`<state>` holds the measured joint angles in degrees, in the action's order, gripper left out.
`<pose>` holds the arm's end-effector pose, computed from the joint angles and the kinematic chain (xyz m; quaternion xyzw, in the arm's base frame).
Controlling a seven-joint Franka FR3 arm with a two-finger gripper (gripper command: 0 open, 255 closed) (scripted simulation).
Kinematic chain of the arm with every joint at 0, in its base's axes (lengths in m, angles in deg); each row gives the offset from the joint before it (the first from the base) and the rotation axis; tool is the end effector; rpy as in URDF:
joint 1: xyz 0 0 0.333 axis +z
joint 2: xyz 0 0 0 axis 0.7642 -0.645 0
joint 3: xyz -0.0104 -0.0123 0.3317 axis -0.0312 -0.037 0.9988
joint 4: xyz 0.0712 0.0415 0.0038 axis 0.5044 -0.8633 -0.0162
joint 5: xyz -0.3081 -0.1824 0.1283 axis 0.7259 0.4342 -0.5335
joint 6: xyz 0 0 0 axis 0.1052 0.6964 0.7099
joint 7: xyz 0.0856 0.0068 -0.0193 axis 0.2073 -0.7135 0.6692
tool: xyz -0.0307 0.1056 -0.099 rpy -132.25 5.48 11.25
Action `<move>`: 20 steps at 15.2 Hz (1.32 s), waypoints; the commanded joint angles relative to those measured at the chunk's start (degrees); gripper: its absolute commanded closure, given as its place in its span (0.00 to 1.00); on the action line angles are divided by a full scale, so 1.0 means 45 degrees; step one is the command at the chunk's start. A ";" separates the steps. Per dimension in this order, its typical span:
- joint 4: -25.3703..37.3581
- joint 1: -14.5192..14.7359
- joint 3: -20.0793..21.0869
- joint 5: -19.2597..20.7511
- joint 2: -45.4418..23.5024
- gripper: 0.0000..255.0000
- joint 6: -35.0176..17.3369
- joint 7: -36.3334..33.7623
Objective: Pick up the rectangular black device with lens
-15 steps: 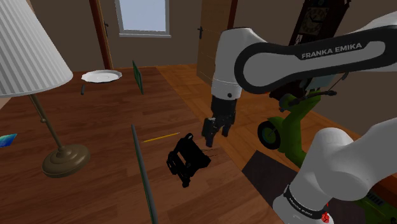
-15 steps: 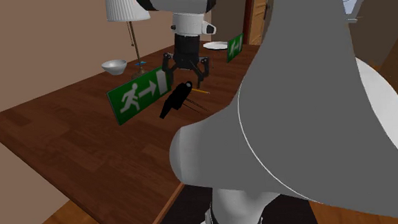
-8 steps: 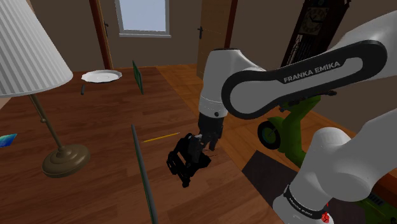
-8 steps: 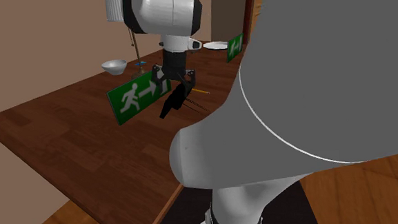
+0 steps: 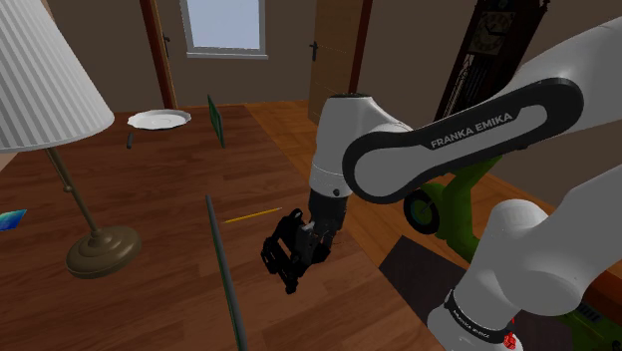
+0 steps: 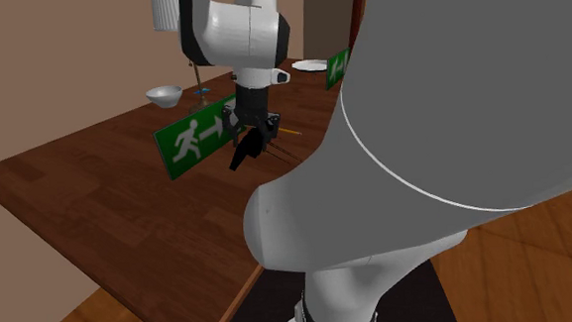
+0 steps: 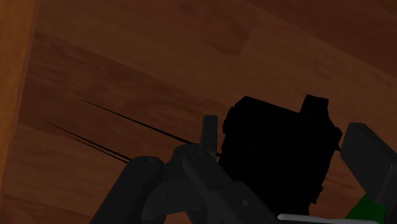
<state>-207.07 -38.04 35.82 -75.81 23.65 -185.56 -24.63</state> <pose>0.3194 0.1889 0.3666 -0.9970 0.0015 0.0193 0.0746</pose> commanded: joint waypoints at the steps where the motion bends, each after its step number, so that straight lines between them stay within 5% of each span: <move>1: -0.0014 0.0001 0.0007 -0.0004 -0.0030 1.00 -0.0035 0.0003; 8: -0.0018 -0.0001 0.0002 -0.0003 -0.0019 1.00 -0.0027 0.0010; 20: 0.1353 -0.0107 -0.0313 0.0366 0.0986 1.00 0.2329 -0.0343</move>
<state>-201.70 -38.53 34.44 -74.27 27.81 -176.03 -25.89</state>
